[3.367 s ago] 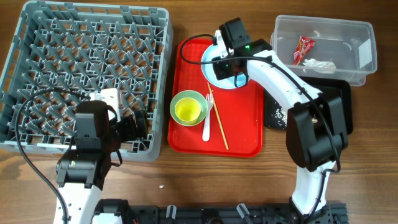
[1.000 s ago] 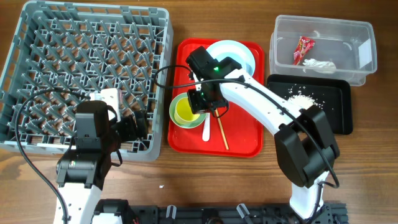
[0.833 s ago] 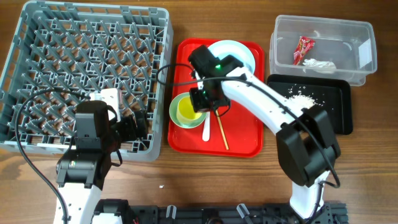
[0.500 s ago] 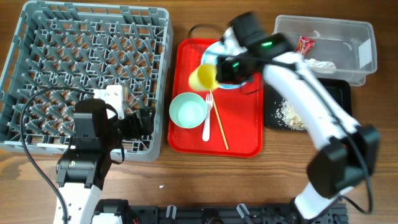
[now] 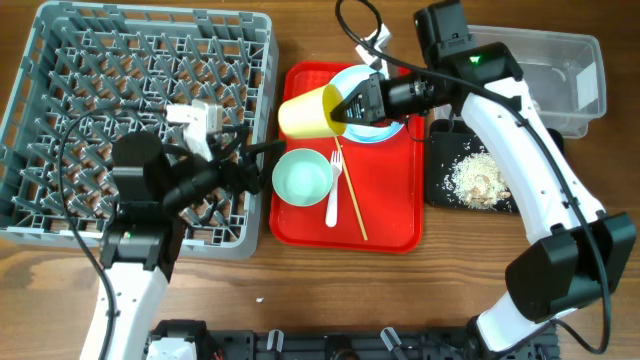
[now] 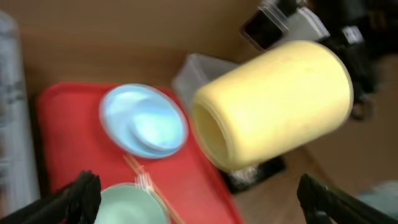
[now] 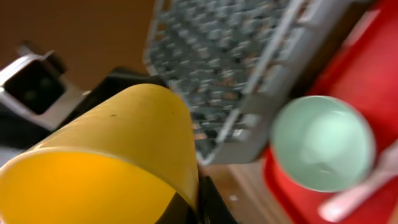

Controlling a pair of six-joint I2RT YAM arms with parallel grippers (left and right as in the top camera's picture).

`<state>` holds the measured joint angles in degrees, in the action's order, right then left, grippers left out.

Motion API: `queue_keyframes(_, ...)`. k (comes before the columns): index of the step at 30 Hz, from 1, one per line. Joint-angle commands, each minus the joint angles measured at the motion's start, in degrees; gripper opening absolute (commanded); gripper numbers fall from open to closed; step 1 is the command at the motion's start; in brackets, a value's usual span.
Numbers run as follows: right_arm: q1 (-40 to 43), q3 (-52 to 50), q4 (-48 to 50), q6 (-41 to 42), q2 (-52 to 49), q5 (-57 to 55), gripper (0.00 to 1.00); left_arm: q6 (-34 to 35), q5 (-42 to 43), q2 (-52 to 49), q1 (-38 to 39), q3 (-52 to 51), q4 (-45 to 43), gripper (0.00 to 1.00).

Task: Sort waste into correct bins and load items into the dishwasher rack
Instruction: 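Hand the yellow cup from the right gripper to the left gripper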

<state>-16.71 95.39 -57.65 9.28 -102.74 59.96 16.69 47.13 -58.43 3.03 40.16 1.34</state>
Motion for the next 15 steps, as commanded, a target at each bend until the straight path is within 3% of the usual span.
queue_keyframes(1,-0.50,0.52,0.20,-1.99,-0.02,11.39,0.04,2.01,12.46,-1.29,-0.26,0.83,-4.42,1.00)
queue_keyframes(15,-5.79,0.52,0.22,-1.55,-0.02,14.03,0.04,2.05,18.01,-1.36,-0.26,0.83,-14.47,0.96)
